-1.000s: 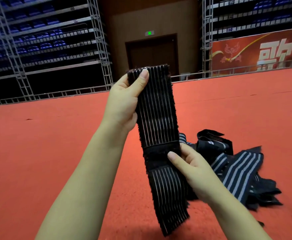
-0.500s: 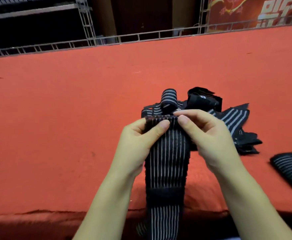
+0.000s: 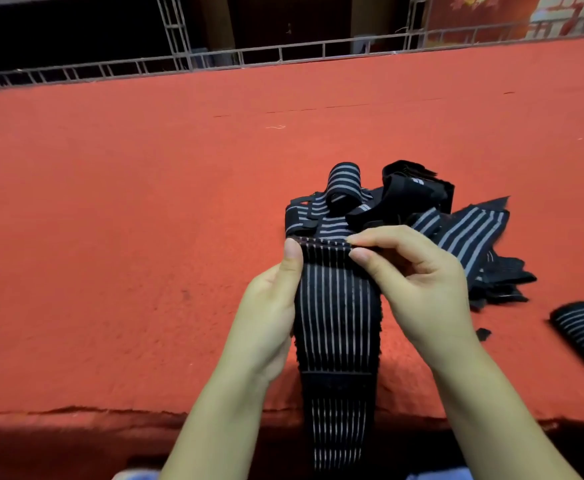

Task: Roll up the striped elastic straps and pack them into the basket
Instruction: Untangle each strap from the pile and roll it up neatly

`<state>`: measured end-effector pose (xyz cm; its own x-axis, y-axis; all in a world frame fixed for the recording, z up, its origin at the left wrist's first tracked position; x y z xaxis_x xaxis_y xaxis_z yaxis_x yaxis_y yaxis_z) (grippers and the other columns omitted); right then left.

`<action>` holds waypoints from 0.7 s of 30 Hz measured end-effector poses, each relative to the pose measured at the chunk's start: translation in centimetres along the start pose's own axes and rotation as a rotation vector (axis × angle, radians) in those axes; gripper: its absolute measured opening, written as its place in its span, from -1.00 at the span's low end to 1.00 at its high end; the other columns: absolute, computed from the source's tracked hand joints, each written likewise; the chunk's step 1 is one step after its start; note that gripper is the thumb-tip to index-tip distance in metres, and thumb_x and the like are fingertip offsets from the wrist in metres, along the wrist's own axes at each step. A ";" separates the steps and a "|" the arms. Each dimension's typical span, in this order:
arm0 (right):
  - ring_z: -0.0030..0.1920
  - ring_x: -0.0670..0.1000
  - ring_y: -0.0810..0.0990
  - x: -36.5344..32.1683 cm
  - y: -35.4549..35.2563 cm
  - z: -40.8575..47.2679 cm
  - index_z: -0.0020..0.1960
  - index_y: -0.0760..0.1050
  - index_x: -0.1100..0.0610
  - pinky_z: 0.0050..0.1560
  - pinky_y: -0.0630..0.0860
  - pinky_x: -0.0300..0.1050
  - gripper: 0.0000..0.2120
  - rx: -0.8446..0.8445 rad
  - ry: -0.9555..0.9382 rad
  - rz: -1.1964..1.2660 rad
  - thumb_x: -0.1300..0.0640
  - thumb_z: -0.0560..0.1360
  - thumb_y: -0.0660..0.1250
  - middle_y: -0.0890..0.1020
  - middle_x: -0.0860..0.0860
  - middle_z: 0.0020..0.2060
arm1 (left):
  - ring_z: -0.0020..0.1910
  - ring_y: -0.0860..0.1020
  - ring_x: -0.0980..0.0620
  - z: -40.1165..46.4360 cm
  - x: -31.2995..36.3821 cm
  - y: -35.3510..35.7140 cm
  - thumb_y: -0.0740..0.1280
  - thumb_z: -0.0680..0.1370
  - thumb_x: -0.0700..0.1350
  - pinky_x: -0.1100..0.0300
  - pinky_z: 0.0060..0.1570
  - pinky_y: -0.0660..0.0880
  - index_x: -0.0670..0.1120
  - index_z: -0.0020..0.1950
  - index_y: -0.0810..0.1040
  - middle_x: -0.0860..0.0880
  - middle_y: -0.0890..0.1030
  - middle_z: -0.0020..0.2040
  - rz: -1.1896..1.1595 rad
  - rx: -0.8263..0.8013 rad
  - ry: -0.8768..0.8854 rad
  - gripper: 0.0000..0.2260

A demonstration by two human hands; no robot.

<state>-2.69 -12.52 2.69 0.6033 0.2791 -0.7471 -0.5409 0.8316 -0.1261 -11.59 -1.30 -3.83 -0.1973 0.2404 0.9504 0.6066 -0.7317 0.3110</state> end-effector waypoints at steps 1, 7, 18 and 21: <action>-0.01 -0.14 0.63 0.2 0.1 -0.1 -0.09 0.61 -0.03 0.06 0.49 -0.29 -0.83 -0.013 0.012 0.019 0.23 0.42 0.40 0.67 -0.14 -0.10 | -0.09 0.68 0.06 0.0 0.1 0.1 0.16 0.49 0.17 0.27 -0.18 0.58 -0.14 0.01 0.64 -0.07 0.72 -0.08 -0.021 0.001 -0.002 -0.55; 0.03 -0.14 0.64 -0.1 1.0 -0.2 -0.11 0.63 0.02 0.08 0.50 -0.31 -0.83 -0.128 -0.009 0.025 0.26 0.38 0.42 0.69 -0.11 -0.09 | -0.10 0.67 0.11 -0.4 0.8 -0.4 0.12 0.43 0.28 0.30 -0.17 0.55 -0.11 -0.02 0.62 0.01 0.72 -0.12 0.044 0.071 0.072 -0.48; -0.25 -0.26 0.60 2.5 1.6 -1.0 0.06 0.60 0.04 -0.30 0.46 -0.41 -0.73 -0.207 0.429 0.262 0.01 0.38 0.38 0.67 -0.17 -0.29 | -0.04 0.64 0.10 -0.6 1.8 0.4 0.25 0.59 0.01 0.28 -0.12 0.52 -0.12 0.10 0.56 0.01 0.70 -0.05 0.151 -0.104 0.163 -0.76; -0.24 -0.13 0.64 2.3 1.8 -0.9 -0.01 0.62 0.11 -0.29 0.54 -0.28 -0.81 -0.252 0.425 0.236 0.09 0.40 0.37 0.69 -0.03 -0.26 | -0.02 0.63 0.07 -0.7 2.0 0.3 0.28 0.55 -0.06 0.26 -0.10 0.53 -0.14 0.12 0.55 0.00 0.69 -0.04 0.149 -0.128 0.187 -0.78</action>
<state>-2.83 -10.84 0.13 0.1864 0.1824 -0.9654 -0.7882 0.6144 -0.0361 -12.34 -1.48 -1.79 -0.2593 0.0112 0.9657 0.5392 -0.8279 0.1544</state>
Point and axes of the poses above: each hand's wrist, its own z-axis towards the middle knuckle, its own y-axis out of the palm, x = y × z, the point moved 10 cm from there along z, towards the middle knuckle
